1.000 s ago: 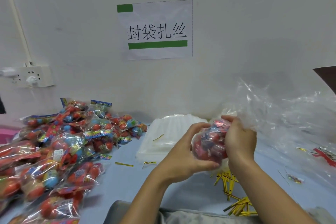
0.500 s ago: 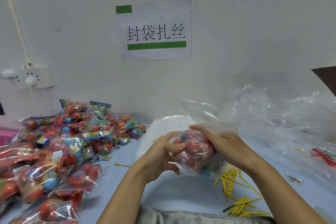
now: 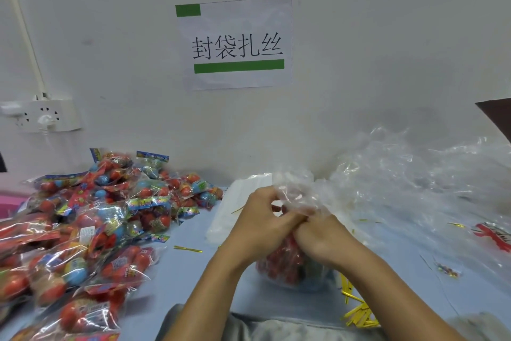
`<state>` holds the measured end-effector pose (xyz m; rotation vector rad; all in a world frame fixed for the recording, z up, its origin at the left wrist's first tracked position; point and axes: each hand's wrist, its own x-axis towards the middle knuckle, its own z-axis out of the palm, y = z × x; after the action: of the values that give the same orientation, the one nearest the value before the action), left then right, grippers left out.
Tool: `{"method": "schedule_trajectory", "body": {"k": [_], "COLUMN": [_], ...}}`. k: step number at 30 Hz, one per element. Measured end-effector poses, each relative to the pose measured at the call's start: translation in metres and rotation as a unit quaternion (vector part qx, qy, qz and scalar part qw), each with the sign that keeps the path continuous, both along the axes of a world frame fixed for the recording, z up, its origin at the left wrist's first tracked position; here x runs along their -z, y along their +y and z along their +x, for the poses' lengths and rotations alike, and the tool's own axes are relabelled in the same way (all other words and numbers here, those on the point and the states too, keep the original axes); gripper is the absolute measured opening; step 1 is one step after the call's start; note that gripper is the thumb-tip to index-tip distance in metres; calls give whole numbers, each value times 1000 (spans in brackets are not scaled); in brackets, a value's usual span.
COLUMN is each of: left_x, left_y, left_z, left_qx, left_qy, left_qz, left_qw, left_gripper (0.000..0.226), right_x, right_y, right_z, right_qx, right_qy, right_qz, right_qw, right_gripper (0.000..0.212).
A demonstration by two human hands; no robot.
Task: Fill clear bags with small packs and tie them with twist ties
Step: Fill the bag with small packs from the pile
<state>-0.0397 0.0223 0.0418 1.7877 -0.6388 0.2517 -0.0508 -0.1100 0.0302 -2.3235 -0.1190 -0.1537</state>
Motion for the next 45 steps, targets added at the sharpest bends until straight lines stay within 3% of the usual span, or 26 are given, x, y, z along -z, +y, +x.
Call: {"method": "schedule_trajectory", "body": {"k": [2, 5, 10, 13, 18, 23, 27, 28, 30, 33, 38, 45], "left_x": [1, 6, 13, 13, 13, 5, -5, -6, -6, 4, 28, 45], "left_y": [-2, -2, -2, 2, 5, 17, 52, 59, 66, 77, 77, 76], "left_z": [1, 6, 11, 12, 16, 18, 15, 17, 21, 29, 33, 45], "left_qx": [7, -35, -86, -98, -102, -79, -21, -39, -165, -342, -289, -358], "left_qy": [-20, -22, 59, 113, 141, 125, 207, 223, 212, 149, 220, 191], "left_qz": [-49, -115, -225, -291, -309, -203, -84, -87, -67, 152, 424, 360], "left_qw": [999, 993, 969, 945, 935, 968, 975, 970, 961, 915, 830, 840], "left_gripper": [6, 9, 5, 7, 20, 24, 23, 27, 28, 19, 25, 22], "right_x": [0, -2, 3, 7, 11, 10, 5, 4, 2, 0, -1, -1], "right_y": [0, 4, 19, 22, 26, 25, 20, 18, 17, 15, 13, 14], "right_z": [1, -2, -2, -1, 0, 2, 3, 3, 2, 0, 0, 1], "right_qx": [10, 21, 27, 22, 28, 13, 17, 18, 15, 21, 21, 18], "right_qy": [1, -18, -70, -103, -143, -125, -90, -79, -60, -45, -36, -34], "right_qz": [13, 23, 55, 98, 124, 197, 250, 256, 267, 284, 292, 289], "right_qw": [1000, 999, 996, 990, 981, 972, 964, 963, 962, 958, 956, 957], "right_gripper": [38, 37, 34, 17, 13, 17, 20, 22, 25, 21, 17, 18]}}
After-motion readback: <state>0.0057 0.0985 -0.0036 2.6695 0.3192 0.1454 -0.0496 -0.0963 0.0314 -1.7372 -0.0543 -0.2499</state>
